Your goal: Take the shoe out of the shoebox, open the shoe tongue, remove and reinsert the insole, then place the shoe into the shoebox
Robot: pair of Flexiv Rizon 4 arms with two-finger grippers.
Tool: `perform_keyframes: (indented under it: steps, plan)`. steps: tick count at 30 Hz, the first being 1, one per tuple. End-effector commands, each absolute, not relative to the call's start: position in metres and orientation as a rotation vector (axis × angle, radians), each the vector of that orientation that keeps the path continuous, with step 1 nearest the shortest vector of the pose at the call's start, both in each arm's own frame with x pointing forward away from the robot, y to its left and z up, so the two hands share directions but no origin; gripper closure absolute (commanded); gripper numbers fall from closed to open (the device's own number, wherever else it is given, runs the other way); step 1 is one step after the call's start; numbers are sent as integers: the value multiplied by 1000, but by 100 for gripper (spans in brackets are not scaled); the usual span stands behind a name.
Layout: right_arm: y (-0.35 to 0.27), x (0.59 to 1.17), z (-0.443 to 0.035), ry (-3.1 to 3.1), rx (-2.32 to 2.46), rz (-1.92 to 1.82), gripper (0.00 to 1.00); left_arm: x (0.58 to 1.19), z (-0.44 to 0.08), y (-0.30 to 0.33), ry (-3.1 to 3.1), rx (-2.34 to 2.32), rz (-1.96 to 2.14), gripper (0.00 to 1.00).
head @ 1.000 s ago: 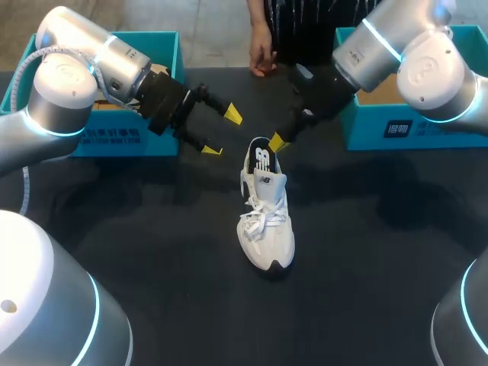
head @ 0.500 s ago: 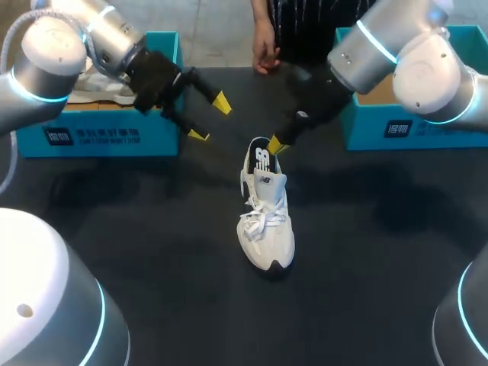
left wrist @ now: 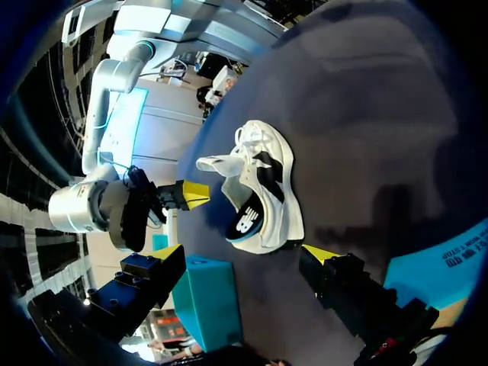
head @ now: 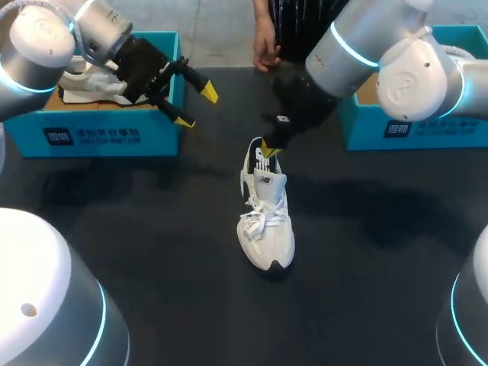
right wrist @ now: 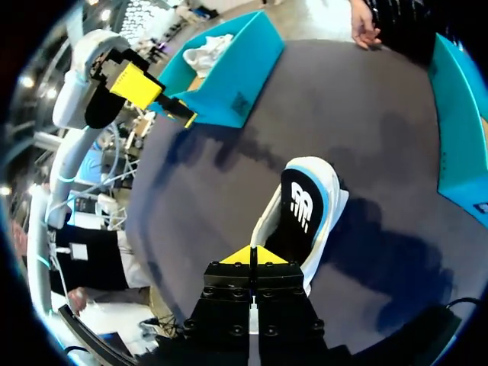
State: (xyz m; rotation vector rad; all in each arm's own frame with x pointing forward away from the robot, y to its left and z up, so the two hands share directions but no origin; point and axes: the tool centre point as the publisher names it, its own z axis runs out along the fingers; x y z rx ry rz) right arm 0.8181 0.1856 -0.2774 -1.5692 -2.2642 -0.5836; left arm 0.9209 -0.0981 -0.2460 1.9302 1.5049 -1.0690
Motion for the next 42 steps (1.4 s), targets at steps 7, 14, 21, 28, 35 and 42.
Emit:
perform_keyframes:
  steps: [7,14,21,28,35,42]
  plan:
    - [195,817,-274,-2327,-1815,-329,100,931,-237,-91,1523,1959,-1021,0]
    - [191,813,-279,-2317,-1863,-223,100,942,-232,-86,1542,1940,-986,0]
    - [191,813,-279,-2317,-1863,-223,100,954,-230,-86,1552,1938,-952,0]
    - [191,813,-279,-2317,-1863,-223,100,962,-225,-76,1528,1991,-980,0]
    - [191,813,-279,-2317,-1863,-223,100,965,-212,-61,1481,2008,-1023,0]
    - [190,814,-304,-2319,-1991,-251,100,963,-208,-60,1458,2018,-1035,0]
